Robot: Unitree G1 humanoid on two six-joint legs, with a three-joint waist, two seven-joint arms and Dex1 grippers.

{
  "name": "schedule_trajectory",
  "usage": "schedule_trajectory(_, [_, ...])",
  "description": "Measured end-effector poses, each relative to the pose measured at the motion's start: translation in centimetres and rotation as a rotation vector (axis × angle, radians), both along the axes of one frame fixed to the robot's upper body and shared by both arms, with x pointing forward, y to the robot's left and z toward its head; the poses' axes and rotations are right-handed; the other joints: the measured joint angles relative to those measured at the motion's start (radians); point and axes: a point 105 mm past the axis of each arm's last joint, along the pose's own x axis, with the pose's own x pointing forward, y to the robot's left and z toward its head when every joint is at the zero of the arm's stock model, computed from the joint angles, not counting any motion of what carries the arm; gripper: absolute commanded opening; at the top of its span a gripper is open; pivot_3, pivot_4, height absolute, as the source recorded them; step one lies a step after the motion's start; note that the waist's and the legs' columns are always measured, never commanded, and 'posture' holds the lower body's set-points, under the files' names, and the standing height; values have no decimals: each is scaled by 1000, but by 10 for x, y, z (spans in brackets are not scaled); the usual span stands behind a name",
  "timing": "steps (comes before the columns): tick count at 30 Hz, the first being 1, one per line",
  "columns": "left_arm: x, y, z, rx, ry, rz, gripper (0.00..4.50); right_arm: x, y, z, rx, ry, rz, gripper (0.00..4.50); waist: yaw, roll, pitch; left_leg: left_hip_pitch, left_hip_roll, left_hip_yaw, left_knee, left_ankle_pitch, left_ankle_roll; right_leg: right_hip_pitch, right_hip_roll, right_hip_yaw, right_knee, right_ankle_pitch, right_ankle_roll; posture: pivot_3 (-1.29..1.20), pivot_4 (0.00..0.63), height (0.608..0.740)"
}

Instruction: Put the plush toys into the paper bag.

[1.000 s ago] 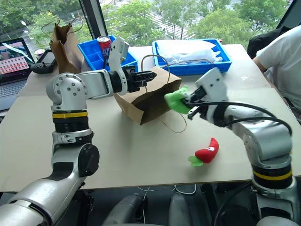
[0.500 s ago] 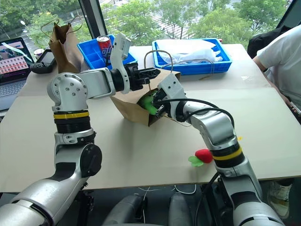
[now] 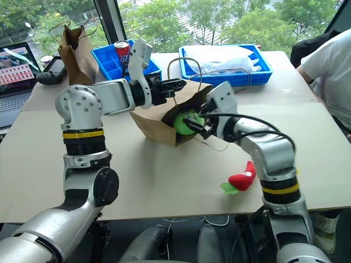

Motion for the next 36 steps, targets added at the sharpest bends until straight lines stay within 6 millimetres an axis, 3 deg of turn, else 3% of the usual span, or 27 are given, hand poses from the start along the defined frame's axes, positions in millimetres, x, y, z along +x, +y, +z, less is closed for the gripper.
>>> schedule_trajectory(3, [0, -1, -7, -6, 19, -3, 0, -6, -4, 13, 36, -30, -5, 4487, -6, 0, 0, 1, 1, 1, 0, -1, 1, 0, 1, 0, 0, 0, 0, 0, 150, 740])
schedule_trajectory(6, [-2, -7, -8, -9, 24, -20, 0, -5, 15, -2, 48, 16, 34, 4487, -7, 0, 0, 2, 1, 1, 0, -1, 1, 0, 1, 1, 1, 0, 0, 0, 150, 740])
schedule_trajectory(8, [-3, -10, -9, -5, 25, -29, 0, -8, 17, -13, 15, 55, 45, 4487, -1, 0, 0, 1, 0, 1, 0, 0, 1, 0, 0, 1, 1, 0, 0, 0, 150, 740])
schedule_trajectory(11, [0, -2, -8, -2, 20, -5, 0, -18, -16, -24, -151, 101, -12, 4487, 18, 0, 0, -1, -1, 1, 2, 0, 1, 0, -1, 1, 0, 1, 1, 0, 150, 740])
schedule_trajectory(14, [2, 8, -7, 7, 12, 20, 0, -54, -62, -38, -480, 215, 16, 4487, 30, 0, 0, -2, -1, 2, 3, -3, 3, 0, -1, 0, -5, 0, 3, 0, 150, 740])
schedule_trajectory(17, [4, 12, -6, 0, 4, 35, 0, -78, -72, -42, -612, 299, 113, 4487, 18, -1, 1, -1, 1, 6, 3, -6, 3, 1, -1, 0, -5, 0, 3, 0, 150, 740])
schedule_trajectory(20, [0, -3, -9, 2, 5, -11, 0, -93, -69, -55, -657, 349, 252, 4487, 20, -2, 1, 0, 1, 6, 4, -10, 7, 3, -1, 0, -6, 0, 3, 0, 150, 740])
schedule_trajectory(26, [-1, -4, -8, 0, 0, -17, 0, -93, -95, -89, -821, 429, 390, 4487, 21, -2, 1, 0, 1, 7, 12, -14, 2, 4, -1, -1, -3, 0, 4, 0, 150, 740])
schedule_trajectory(30, [-3, -4, -5, -9, -9, -22, 0, -89, -104, -99, -871, 440, 446, 4487, 21, -2, 1, 0, 1, 7, 13, -14, 1, 4, -1, 0, -2, 1, 4, 0, 150, 740])
schedule_trajectory(33, [-5, -5, -4, -11, -16, -19, 0, -81, -108, -105, -889, 425, 446, 3869, 22, -2, 1, -1, 2, 7, 14, -13, -1, 4, -1, 0, -2, 1, 4, 0, 150, 740])
schedule_trajectory(36, [-5, -4, -4, -14, -16, -18, 0, -79, -109, -113, -874, 435, 441, 2799, 23, -2, 1, -1, 1, 7, 14, -12, -2, 4, -1, 0, -2, 1, 4, 0, 150, 740])
